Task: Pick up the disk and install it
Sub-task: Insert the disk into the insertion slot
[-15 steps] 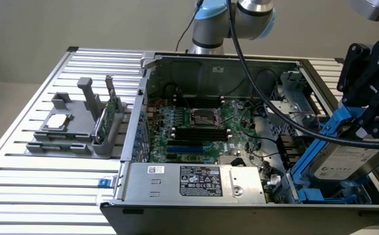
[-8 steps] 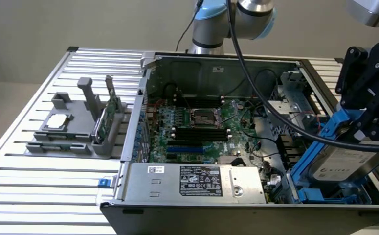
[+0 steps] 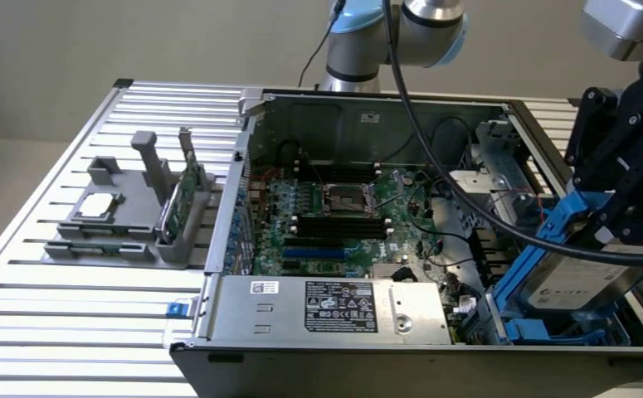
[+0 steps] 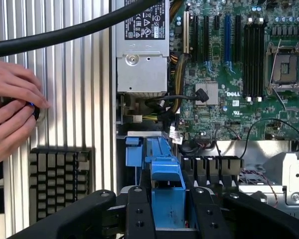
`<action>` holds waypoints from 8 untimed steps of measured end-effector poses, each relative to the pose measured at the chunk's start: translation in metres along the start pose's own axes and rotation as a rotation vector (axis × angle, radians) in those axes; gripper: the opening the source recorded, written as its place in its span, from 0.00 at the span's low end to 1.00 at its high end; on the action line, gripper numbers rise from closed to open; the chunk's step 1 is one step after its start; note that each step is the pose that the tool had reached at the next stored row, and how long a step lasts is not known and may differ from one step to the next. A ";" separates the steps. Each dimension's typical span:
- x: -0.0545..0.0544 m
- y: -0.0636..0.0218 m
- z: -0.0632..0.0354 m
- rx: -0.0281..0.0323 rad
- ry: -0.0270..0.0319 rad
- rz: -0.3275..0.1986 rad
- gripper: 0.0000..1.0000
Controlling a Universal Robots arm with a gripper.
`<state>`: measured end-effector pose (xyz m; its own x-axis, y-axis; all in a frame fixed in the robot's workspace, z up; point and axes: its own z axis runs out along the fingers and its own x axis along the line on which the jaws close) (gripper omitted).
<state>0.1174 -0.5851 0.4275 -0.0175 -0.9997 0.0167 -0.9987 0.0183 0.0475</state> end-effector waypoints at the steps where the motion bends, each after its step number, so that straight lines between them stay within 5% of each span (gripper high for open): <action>1: 0.000 -0.0001 0.0010 0.0000 0.0001 0.000 0.33; 8: 0.000 -0.0005 0.0103 0.0000 0.0000 -0.001 0.33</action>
<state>0.1174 -0.5851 0.4172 -0.0160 -0.9997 0.0166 -0.9987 0.0168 0.0475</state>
